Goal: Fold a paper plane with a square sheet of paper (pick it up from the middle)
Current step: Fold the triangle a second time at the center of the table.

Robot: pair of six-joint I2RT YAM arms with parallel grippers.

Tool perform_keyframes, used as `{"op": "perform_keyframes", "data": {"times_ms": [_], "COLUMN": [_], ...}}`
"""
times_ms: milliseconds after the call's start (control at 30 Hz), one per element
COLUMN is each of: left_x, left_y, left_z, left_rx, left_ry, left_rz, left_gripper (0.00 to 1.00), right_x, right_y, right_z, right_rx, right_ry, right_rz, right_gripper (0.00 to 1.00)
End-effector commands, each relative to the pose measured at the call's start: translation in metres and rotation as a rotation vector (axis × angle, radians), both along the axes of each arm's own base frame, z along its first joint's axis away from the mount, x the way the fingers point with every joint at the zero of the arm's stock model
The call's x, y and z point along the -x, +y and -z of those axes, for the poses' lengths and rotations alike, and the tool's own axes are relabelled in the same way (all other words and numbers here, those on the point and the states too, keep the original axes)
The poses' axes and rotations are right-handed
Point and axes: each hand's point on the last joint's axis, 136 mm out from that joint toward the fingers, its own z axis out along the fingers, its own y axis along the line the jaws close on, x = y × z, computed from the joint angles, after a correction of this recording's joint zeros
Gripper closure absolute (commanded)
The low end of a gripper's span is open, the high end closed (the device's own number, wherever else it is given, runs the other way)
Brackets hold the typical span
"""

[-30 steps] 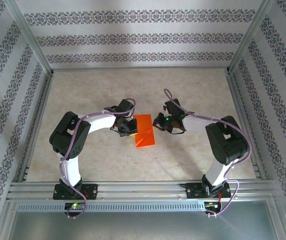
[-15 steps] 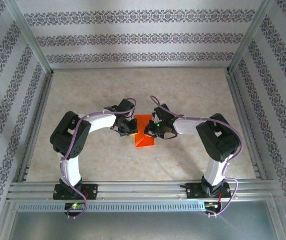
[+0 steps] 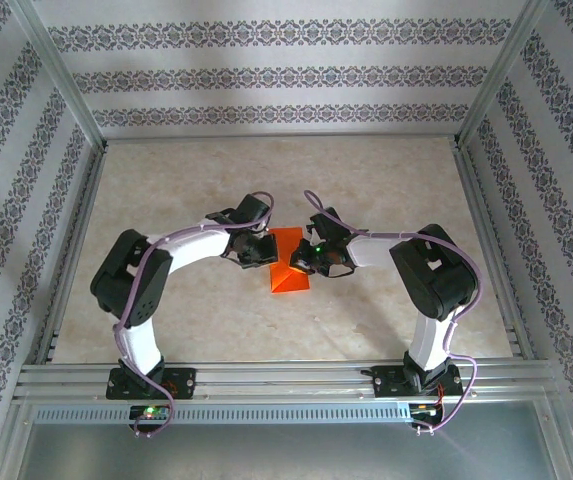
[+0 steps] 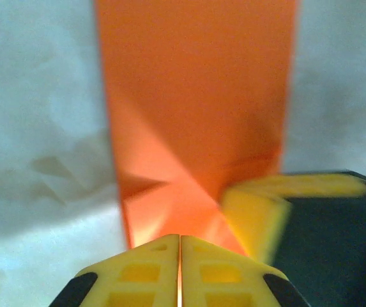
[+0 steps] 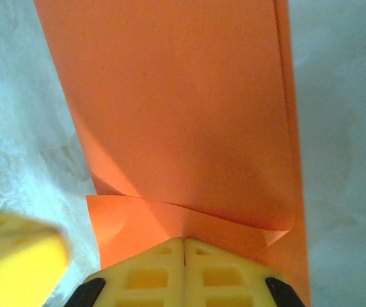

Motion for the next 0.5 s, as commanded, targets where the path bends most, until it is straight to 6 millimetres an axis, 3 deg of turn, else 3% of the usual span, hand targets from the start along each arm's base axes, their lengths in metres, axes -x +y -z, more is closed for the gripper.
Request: {"op": "perform_keyframes", "data": {"times_ms": [0, 233, 467], "left_x": [0.008, 0.031, 0.038], "left_y": [-0.015, -0.027, -0.035], "left_z": [-0.024, -0.008, 0.017], "left_rx": [0.076, 0.101, 0.117], "left_ry": [-0.044, 0.019, 0.087], "left_rz": [-0.02, -0.037, -0.044], "left_gripper": [0.9, 0.91, 0.91], "right_x": [0.026, 0.03, 0.032], "right_y": [-0.034, -0.037, -0.039], "right_z": [0.05, 0.054, 0.055], "right_rx": [0.148, 0.17, 0.177], "right_ry": [0.159, 0.188, 0.201], "right_rz": [0.072, 0.076, 0.077], "right_gripper": [1.0, 1.0, 1.0]}}
